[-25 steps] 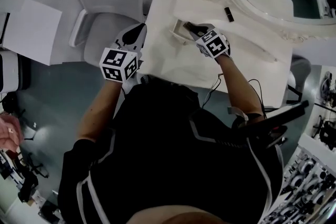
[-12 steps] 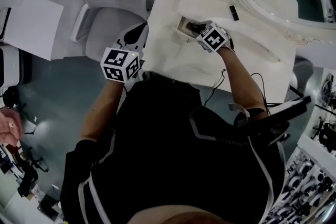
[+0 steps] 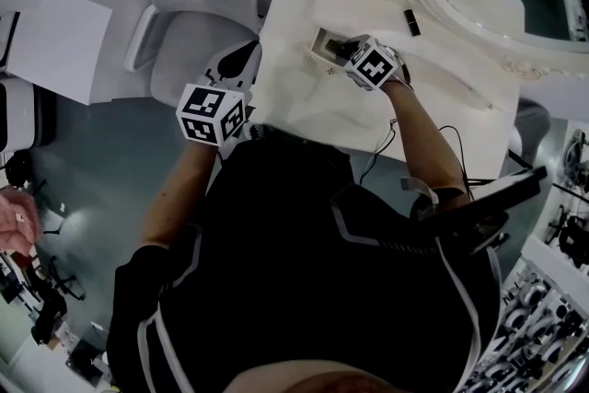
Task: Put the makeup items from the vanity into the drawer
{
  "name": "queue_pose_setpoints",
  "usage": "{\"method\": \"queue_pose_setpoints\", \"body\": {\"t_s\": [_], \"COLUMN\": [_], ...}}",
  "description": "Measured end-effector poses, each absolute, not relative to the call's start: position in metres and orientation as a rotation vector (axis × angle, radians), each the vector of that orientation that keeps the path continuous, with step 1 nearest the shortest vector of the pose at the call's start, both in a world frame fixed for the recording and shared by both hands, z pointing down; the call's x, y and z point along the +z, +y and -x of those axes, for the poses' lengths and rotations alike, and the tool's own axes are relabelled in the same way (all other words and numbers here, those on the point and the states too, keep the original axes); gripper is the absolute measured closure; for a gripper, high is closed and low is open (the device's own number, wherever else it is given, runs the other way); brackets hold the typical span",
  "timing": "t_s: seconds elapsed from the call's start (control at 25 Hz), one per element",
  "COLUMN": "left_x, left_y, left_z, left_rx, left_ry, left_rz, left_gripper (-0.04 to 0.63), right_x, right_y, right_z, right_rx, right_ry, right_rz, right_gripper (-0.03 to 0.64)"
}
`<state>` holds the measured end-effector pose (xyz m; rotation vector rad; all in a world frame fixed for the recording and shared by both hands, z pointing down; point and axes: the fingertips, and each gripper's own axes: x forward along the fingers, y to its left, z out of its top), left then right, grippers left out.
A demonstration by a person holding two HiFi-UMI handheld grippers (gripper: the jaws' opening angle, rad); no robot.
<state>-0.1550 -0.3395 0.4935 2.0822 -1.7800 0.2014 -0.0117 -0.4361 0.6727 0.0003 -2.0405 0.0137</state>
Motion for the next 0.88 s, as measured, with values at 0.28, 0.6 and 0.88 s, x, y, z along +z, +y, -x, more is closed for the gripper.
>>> {"method": "queue_pose_setpoints", "body": {"t_s": [0.28,0.6,0.88], "left_x": [0.489,0.477,0.454], "left_y": [-0.349,-0.357,-0.366], "left_z": [0.151,0.154,0.142], "left_rx": [0.218,0.190,0.230], "left_ry": [-1.755,-1.746,-1.708], "left_rz": [-2.131,-2.171,-2.280], "left_gripper": [0.592,0.592,0.592], "right_x": [0.670,0.638,0.559], "right_y": [-0.440,-0.445,-0.443], "right_z": [0.008,0.002,-0.001], "right_rx": [0.028,0.076,0.129], "right_ry": [-2.042,-2.117,-2.295], "right_rz": [-0.023,-0.109,-0.262], "right_gripper": [0.455,0.451,0.454]}}
